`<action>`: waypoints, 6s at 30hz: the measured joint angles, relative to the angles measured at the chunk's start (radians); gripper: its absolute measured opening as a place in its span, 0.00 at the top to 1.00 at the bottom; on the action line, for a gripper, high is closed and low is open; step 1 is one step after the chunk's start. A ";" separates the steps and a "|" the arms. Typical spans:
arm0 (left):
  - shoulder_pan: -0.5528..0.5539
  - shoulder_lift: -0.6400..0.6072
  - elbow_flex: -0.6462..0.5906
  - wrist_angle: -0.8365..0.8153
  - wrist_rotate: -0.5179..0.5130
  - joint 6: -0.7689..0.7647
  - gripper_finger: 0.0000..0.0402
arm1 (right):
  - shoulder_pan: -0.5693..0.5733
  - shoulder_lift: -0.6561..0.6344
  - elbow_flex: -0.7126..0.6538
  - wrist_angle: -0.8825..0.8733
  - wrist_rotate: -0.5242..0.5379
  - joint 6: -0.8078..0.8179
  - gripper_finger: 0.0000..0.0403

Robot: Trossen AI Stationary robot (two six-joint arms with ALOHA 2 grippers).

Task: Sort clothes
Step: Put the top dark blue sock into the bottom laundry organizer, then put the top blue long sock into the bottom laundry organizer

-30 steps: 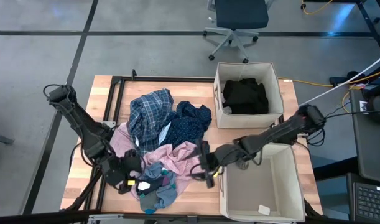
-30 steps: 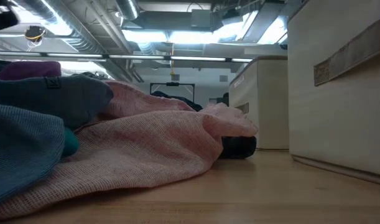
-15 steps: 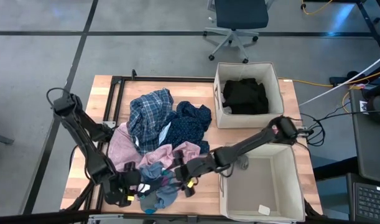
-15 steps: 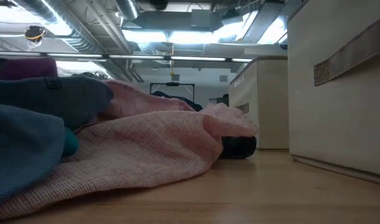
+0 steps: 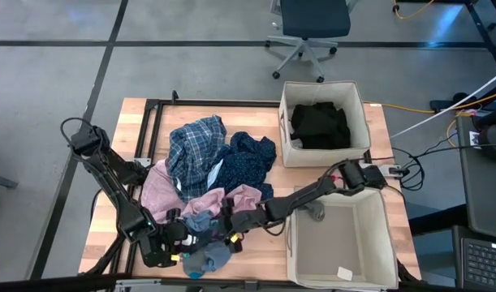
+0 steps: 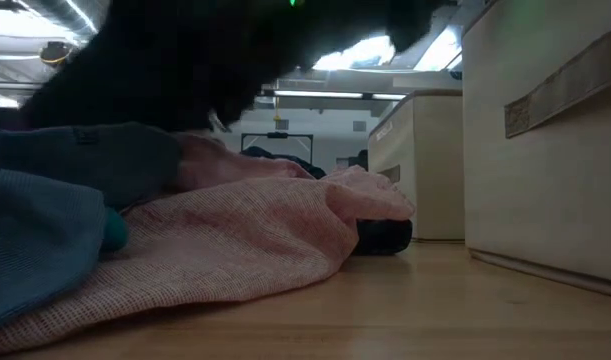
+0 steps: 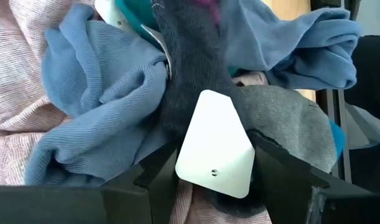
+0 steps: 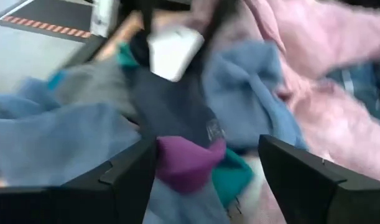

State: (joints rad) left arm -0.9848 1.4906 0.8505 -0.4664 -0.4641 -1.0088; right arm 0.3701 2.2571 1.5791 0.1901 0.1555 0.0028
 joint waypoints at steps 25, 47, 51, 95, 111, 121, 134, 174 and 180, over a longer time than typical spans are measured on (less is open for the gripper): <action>0.010 -0.166 0.000 -0.009 -0.039 0.104 0.54 | 0.038 -0.213 -0.001 -0.220 0.080 -0.061 0.96; 0.040 -0.184 -0.051 -0.010 -0.202 0.138 0.54 | 0.451 -0.811 -0.001 -1.066 0.506 0.530 0.92; 0.055 -0.184 -0.051 -0.005 -0.202 0.155 0.54 | 0.547 -0.864 -0.001 -1.207 0.518 0.762 0.92; 0.052 -0.184 -0.051 -0.001 -0.083 0.119 0.54 | 0.306 -0.886 -0.145 -1.246 0.060 1.165 0.28; -0.017 -0.184 -0.125 -0.009 -0.070 -0.094 0.54 | 0.094 -0.555 -0.154 -0.338 0.152 0.091 0.28; 0.027 -0.184 -0.199 0.080 -0.157 -0.036 0.54 | -0.033 -0.269 -0.154 0.087 0.076 -0.056 0.28; 0.101 -0.184 -0.212 0.096 -0.247 0.028 0.54 | -0.110 -0.033 -0.154 0.374 -0.088 0.121 0.28; 0.157 -0.361 -0.211 0.078 -0.245 0.165 0.54 | -0.127 0.035 -0.153 0.422 0.013 0.074 0.95; 0.157 -0.360 -0.211 0.056 -0.245 0.152 0.54 | -0.121 -0.078 -0.153 0.310 0.090 -0.022 0.97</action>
State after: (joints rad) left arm -0.8276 1.1301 0.6392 -0.4107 -0.7090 -0.8569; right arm 0.2493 2.1792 1.4258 0.5000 0.2457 -0.0194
